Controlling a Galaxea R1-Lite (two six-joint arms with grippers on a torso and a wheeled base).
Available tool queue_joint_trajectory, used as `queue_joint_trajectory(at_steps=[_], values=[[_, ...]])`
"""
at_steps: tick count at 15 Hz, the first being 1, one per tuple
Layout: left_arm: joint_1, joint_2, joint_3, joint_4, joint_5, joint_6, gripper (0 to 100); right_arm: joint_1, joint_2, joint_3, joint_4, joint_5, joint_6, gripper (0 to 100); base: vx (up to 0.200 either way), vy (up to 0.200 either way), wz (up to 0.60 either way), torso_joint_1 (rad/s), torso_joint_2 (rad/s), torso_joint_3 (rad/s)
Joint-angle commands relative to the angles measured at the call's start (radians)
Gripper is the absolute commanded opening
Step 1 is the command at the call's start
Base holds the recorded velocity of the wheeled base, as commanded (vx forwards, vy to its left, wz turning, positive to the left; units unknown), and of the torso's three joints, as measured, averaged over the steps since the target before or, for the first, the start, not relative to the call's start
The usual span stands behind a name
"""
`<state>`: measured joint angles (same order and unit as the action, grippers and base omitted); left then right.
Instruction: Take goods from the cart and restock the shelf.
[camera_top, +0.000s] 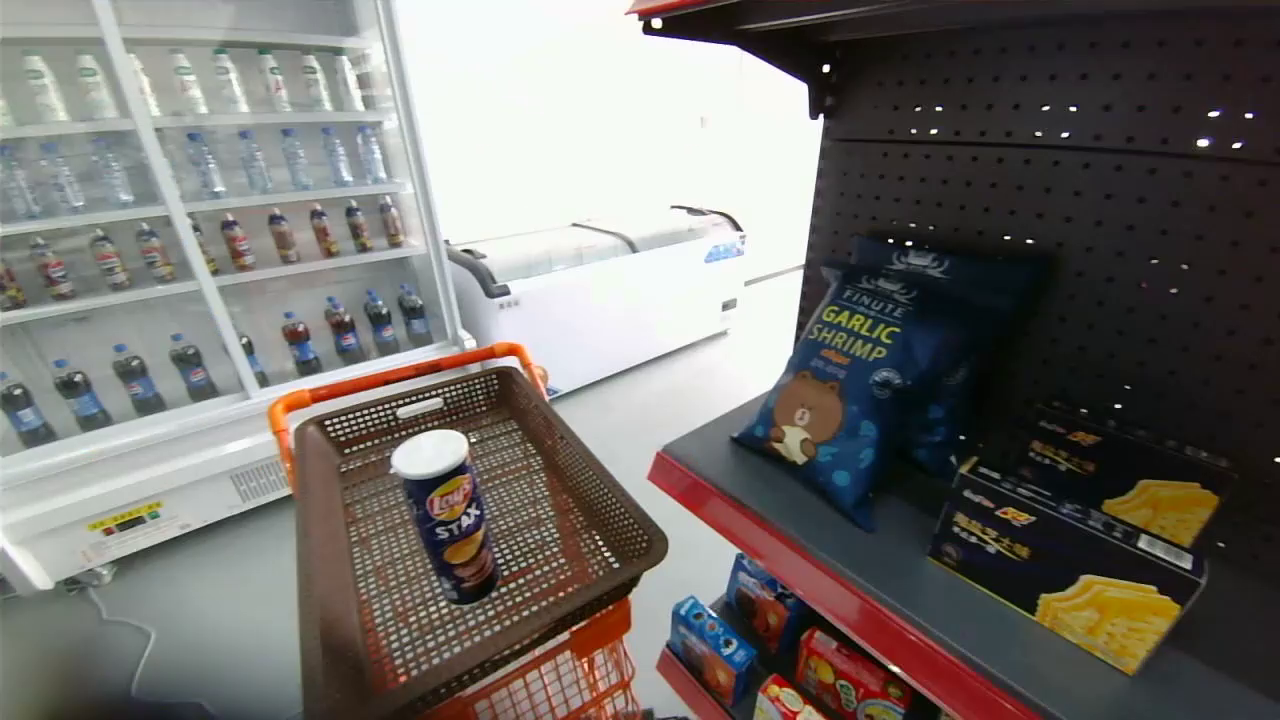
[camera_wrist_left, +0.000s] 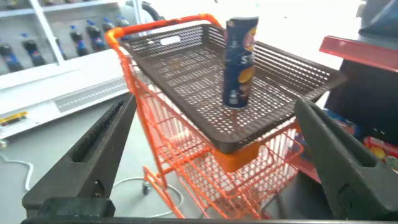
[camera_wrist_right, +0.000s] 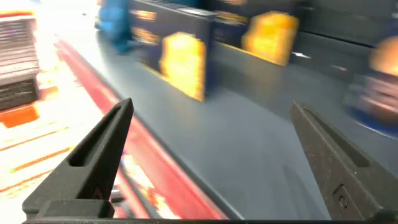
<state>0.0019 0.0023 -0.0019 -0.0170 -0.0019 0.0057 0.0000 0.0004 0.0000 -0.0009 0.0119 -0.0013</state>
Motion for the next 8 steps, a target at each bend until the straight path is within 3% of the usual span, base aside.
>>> queue_joint_trajectory(at_steps=[1,2,6,8], values=[[0.000,0.001,-0.044,0.008,-0.004,0.019,100,0.000,0.000,0.000,-0.002,0.000,0.000,100,0.000,0.000,0.00,0.000,0.00,0.000],[-0.002,0.005,-0.096,0.025,-0.004,0.025,100,0.000,0.000,0.000,-0.002,0.000,0.000,100,0.000,0.000,0.00,0.000,0.00,0.000],[-0.010,0.275,-0.486,0.246,0.003,0.043,100,0.000,0.000,0.000,-0.001,0.000,0.000,100,0.000,0.000,0.00,0.000,0.00,0.000],[0.003,0.410,-0.578,0.287,0.008,0.072,100,0.000,0.000,0.000,-0.002,0.000,0.000,100,0.000,0.000,0.00,0.000,0.00,0.000]])
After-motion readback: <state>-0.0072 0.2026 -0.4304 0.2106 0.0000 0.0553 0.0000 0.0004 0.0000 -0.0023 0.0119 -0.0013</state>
